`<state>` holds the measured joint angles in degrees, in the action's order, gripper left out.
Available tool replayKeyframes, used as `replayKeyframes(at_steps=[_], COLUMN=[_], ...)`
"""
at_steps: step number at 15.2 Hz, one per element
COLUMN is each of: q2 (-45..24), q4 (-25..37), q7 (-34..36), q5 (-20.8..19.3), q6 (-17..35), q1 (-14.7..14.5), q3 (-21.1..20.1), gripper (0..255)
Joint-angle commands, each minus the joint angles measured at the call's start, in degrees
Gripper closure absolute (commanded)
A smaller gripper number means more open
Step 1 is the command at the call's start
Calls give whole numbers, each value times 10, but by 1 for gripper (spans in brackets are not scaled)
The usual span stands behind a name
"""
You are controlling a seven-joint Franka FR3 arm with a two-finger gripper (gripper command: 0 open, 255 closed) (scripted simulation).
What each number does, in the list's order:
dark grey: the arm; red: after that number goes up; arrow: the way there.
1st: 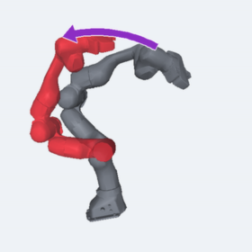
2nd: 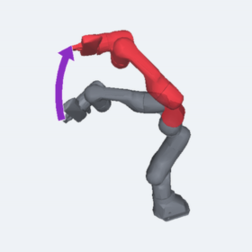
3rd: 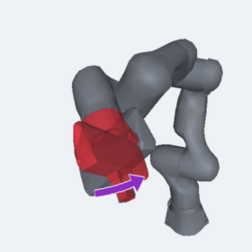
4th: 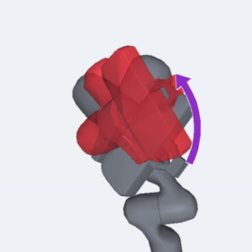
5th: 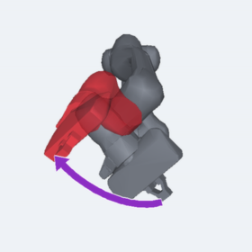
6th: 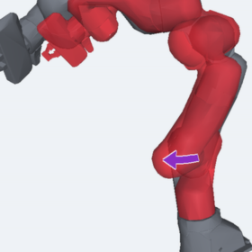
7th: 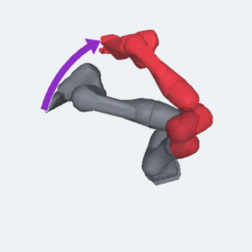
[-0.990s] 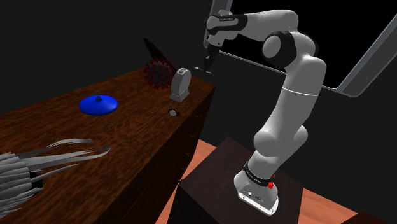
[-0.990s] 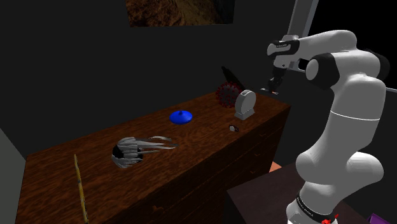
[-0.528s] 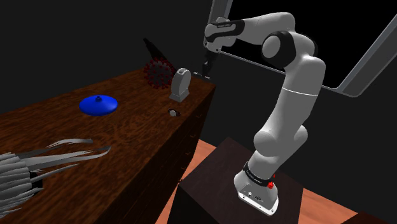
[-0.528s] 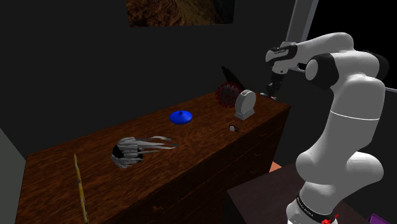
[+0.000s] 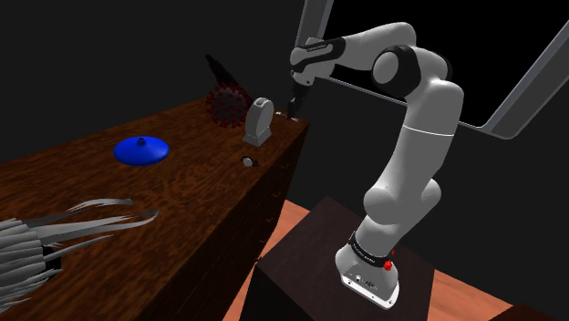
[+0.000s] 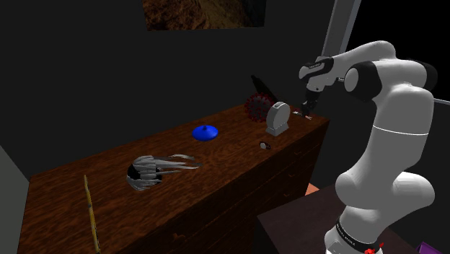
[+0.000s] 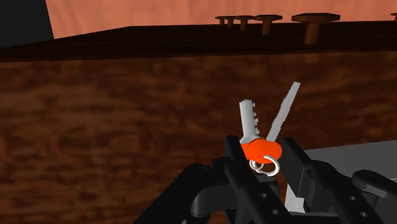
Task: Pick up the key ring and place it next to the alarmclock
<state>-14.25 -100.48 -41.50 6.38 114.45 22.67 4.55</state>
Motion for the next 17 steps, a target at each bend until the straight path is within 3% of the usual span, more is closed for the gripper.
replayKeyframes(at_steps=[1,14,17], q2=[-6,-47,-47], q4=[-7,-57,-57], q7=[-2,-13,-13], q5=[1,10,10], q6=[14,104,104], q1=[0,1,1], q3=[0,-3,-3], gripper=[255,255,255])
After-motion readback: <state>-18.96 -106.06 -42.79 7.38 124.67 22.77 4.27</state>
